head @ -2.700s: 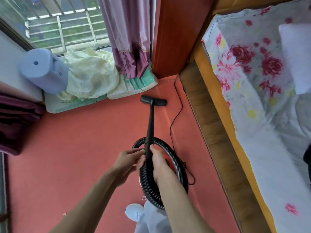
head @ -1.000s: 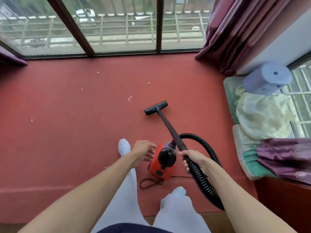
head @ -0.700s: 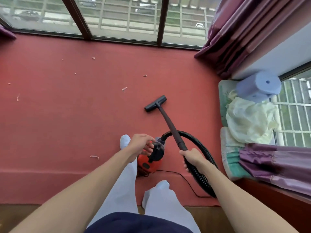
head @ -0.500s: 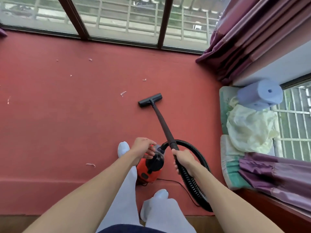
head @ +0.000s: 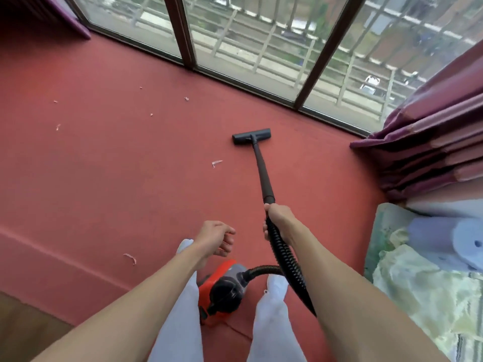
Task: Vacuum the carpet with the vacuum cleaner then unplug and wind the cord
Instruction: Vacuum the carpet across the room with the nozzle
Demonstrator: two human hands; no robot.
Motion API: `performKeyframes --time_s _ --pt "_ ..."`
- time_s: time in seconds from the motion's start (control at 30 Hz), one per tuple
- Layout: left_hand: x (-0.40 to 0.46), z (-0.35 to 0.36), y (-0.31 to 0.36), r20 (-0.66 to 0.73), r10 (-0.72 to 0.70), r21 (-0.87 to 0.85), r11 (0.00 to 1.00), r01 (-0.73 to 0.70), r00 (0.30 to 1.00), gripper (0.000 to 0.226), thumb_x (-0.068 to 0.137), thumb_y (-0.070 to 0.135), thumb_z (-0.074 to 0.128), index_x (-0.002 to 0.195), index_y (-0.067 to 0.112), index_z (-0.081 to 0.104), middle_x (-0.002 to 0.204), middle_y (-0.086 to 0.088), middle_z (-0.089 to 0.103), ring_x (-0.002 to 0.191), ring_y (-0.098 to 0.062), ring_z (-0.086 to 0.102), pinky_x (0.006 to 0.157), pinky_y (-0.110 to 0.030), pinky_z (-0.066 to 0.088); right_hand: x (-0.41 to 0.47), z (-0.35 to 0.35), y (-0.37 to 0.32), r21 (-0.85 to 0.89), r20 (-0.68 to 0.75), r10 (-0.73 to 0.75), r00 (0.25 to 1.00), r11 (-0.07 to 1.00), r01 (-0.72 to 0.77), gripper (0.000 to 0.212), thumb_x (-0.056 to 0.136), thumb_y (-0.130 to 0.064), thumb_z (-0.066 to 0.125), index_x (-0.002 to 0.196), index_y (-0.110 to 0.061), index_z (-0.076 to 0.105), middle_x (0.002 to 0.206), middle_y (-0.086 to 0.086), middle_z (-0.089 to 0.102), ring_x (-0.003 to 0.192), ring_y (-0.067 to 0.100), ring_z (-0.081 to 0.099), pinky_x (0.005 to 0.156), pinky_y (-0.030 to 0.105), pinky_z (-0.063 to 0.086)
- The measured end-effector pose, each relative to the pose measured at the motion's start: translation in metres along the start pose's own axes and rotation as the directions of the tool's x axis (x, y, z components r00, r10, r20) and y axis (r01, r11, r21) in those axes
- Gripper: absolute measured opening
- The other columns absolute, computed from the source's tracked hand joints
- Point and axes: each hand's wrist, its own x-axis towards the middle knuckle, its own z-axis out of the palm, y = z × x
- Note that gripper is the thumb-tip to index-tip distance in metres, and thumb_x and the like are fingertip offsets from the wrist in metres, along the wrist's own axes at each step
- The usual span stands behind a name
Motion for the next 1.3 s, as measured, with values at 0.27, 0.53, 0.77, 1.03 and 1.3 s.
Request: performKeyframes --time_s 0.27,0.53,0.77,1.03,1.3 --pt "-0.019 0.061 -0.034 -0.076 -0.011 0.101 0.995 0.019 0.997 0.022 0.087 0.007 0.050 0.078 0.010 0.069 0.055 -0.003 0.044 0.039 -0.015 0.032 0.041 -0.021 0.027 -0.050 -0.125 0.057 -0.291 0.007 0.103 0.995 0.952 -0.096 0.032 0.097 -0.034 0.051 0.078 -0.009 0.047 0.048 0.006 0.044 0.038 0.018 0.041 0.041 0.023 0.037" --pt "-0.044 0.069 -0.026 0.021 0.029 0.265 0.964 -0.034 0.999 0.023 0.088 0.012 0.052 0.077 0.018 0.072 0.064 -0.003 0.051 0.050 -0.020 0.044 0.037 -0.019 0.031 -0.095 -0.209 0.079 -0.412 -0.019 0.209 0.978 0.889 -0.198 0.038 0.096 -0.040 0.056 0.080 -0.006 0.051 0.051 0.005 0.044 0.038 0.016 0.039 0.038 0.022 0.034" --pt "-0.043 0.038 0.000 -0.108 0.081 0.157 0.986 -0.064 0.991 0.019 0.087 0.011 0.054 0.080 0.017 0.070 0.059 -0.003 0.043 0.046 -0.017 0.034 0.040 -0.020 0.030 -0.064 -0.166 0.025 -0.458 0.060 0.182 0.981 0.879 -0.135 0.034 0.098 -0.040 0.051 0.091 -0.007 0.047 0.053 0.003 0.043 0.036 0.012 0.039 0.033 0.019 0.035" --pt "-0.064 0.029 -0.021 -0.172 0.095 0.032 0.995 -0.091 0.980 0.021 0.090 0.011 0.051 0.089 0.008 0.072 0.061 -0.003 0.042 0.045 -0.014 0.029 0.040 -0.021 0.025 -0.031 -0.035 0.021 -0.389 0.192 0.049 0.980 0.921 0.030 0.024 0.100 -0.031 0.046 0.088 -0.010 0.042 0.057 0.009 0.045 0.035 0.016 0.042 0.039 0.021 0.041" --pt "-0.105 0.057 -0.044 -0.335 -0.018 -0.175 0.984 -0.044 0.942 0.023 0.091 0.008 0.048 0.096 0.003 0.069 0.058 -0.002 0.037 0.038 -0.010 0.024 0.038 -0.019 0.023 -0.089 -0.141 0.067 -0.404 0.208 -0.005 0.978 0.910 0.090 0.026 0.096 -0.030 0.054 0.085 -0.007 0.047 0.054 0.010 0.046 0.034 0.018 0.042 0.039 0.023 0.039"
